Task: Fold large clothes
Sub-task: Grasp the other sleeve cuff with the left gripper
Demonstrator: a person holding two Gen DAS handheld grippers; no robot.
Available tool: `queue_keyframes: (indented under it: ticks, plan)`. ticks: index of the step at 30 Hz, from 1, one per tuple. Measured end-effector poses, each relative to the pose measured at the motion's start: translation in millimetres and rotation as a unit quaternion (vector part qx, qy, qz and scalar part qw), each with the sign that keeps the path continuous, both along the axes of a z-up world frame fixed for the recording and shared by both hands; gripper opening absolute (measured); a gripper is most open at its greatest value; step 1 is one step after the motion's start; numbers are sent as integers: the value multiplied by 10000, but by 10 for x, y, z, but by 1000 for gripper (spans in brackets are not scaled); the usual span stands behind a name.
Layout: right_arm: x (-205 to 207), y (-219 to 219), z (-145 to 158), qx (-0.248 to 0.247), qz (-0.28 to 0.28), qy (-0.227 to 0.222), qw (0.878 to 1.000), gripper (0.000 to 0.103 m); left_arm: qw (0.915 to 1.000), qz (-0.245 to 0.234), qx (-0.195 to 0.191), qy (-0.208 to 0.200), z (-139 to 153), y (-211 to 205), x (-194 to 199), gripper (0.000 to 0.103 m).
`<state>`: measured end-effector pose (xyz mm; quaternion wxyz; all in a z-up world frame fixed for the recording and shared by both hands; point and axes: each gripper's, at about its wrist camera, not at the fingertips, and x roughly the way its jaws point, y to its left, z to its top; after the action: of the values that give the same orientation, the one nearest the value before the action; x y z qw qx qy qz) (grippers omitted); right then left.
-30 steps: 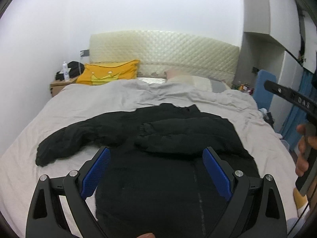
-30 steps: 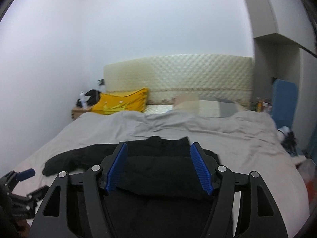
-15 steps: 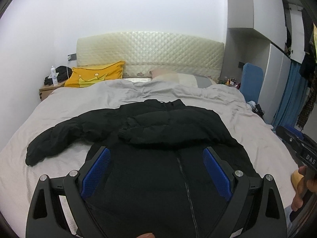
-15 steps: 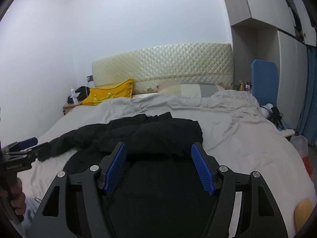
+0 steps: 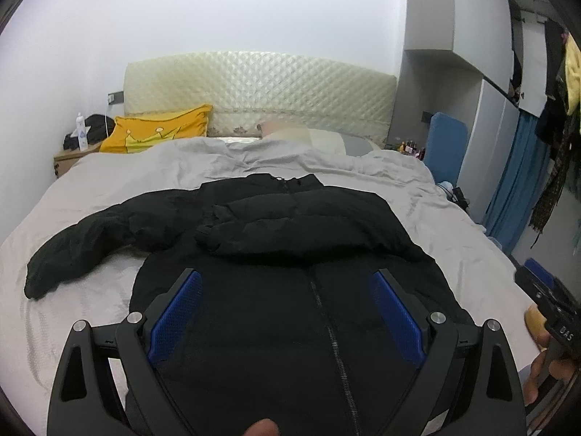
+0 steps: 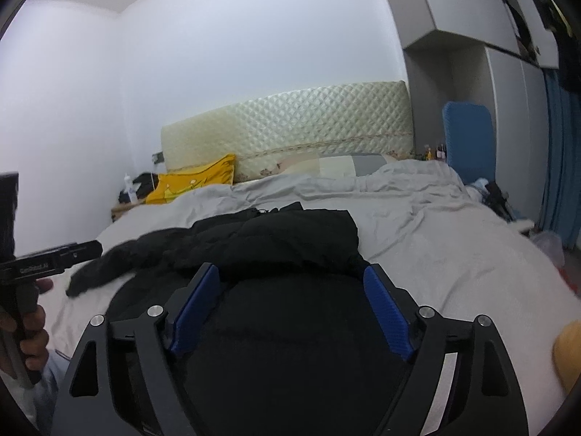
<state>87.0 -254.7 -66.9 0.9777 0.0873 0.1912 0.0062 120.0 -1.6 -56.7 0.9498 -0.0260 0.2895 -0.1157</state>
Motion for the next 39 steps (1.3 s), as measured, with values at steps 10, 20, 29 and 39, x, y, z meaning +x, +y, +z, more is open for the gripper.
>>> queue_keyframes:
  ticks: [10, 20, 29, 39]
  plan:
    - [-14, -18, -64, 12, -171, 50, 9998, 103, 9979, 607, -187, -102, 223, 916, 439, 95]
    - [16, 104, -165, -122, -174, 162, 9996, 103, 9821, 1769, -538, 355, 75, 2412, 989, 95]
    - [102, 200, -235, -117, -160, 311, 9993, 103, 9386, 2738, -1776, 1115, -873, 3929, 1339, 95]
    - [265, 376, -329, -418, -434, 646, 9961, 103, 8699, 3199, -3475, 1419, -2043, 4673, 1495, 94]
